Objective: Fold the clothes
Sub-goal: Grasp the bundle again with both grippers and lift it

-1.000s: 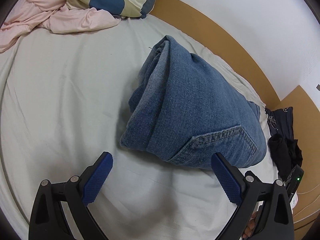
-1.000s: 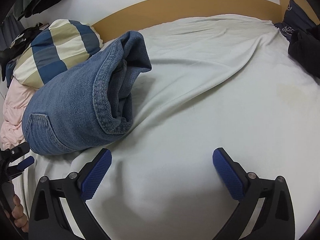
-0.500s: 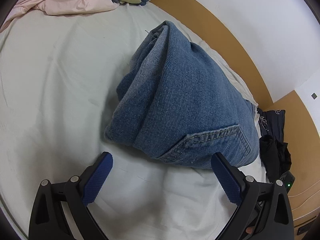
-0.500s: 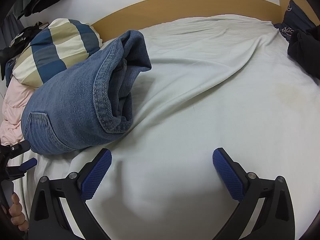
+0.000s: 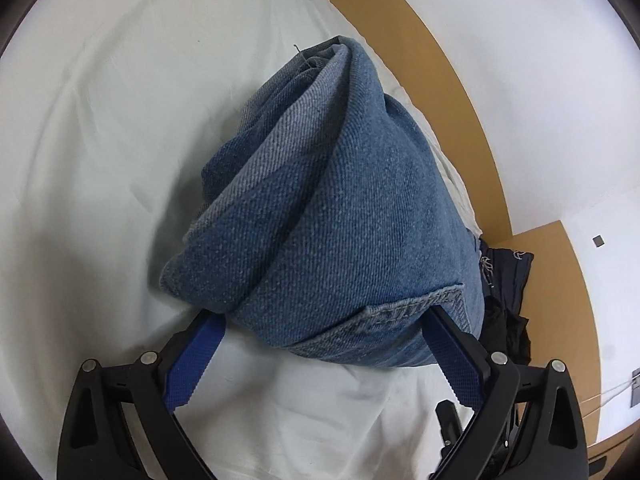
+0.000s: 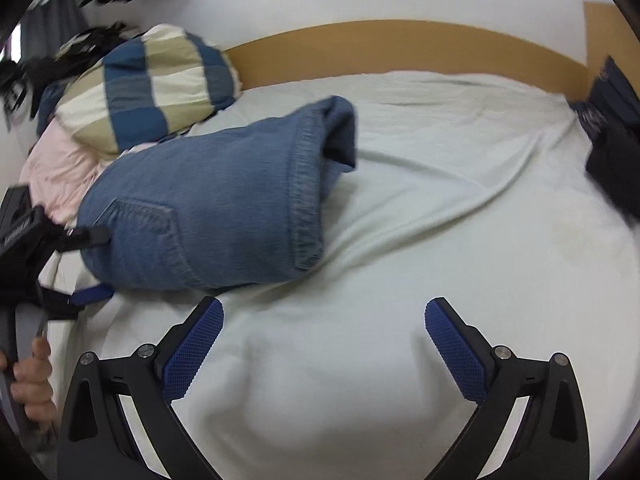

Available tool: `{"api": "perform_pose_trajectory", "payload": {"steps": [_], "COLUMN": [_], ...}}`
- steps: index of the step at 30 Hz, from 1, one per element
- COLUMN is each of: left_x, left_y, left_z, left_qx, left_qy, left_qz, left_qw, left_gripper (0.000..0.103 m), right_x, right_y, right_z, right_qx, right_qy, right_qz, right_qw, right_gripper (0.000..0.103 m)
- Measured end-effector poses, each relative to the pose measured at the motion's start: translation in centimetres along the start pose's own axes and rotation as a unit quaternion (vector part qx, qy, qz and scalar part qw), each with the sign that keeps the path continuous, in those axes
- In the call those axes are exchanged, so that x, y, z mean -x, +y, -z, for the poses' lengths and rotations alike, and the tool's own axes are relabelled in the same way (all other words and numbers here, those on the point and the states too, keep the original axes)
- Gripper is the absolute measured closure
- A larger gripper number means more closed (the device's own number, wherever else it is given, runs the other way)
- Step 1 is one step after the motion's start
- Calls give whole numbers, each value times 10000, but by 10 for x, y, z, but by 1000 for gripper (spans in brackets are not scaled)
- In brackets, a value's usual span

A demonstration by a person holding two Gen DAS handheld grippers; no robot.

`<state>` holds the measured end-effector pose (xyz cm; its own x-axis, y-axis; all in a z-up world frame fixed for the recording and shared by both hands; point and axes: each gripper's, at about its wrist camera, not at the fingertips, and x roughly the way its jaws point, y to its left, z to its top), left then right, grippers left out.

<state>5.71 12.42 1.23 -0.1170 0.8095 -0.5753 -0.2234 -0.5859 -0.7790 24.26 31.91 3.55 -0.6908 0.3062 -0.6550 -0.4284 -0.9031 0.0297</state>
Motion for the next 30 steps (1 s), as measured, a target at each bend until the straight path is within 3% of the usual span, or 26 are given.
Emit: {"api": "perform_pose_trajectory", "payload": {"steps": [2,3,6,7,10,12,17,23,30], "left_x": [2,-1,-6,-8,-10,-10,-5,-16,-15], "left_y": [-2,-1,4,5,7,4,-14,-2,2], "left_z": [-2,1,1,1,1,0,2,-8,-3], "left_qx": [35,52,196,233,343,324,-18,206,145], "left_qy": [-55,-33,-38,-28,-1,-51,-272,-225,-338], "left_qz": [78,79,135,159,219,162,-98,86,124], "left_qw": [9999,9999,9997,9996,9992,9993,9996,9995,9992], "left_gripper": [3,3,2,1,0,0,0,0,4], "right_x": [9,13,17,13,-4,-16,-43,-78,-106], "right_y": [28,42,80,89,105,113,127,139,130], "right_z": [-4,-3,7,10,16,17,7,2,-25], "right_qx": [1041,1685,3421,3870,4842,5209,5461,5775,5560], "right_qy": [-219,-430,-843,-807,-552,-488,-356,-355,-246], "right_qz": [324,559,1114,1201,1270,1322,1133,1298,1439], "right_qw": [9938,9832,9292,9107,8639,8419,8293,8053,8183], "right_gripper": [0,0,0,0,0,0,0,0,0]}}
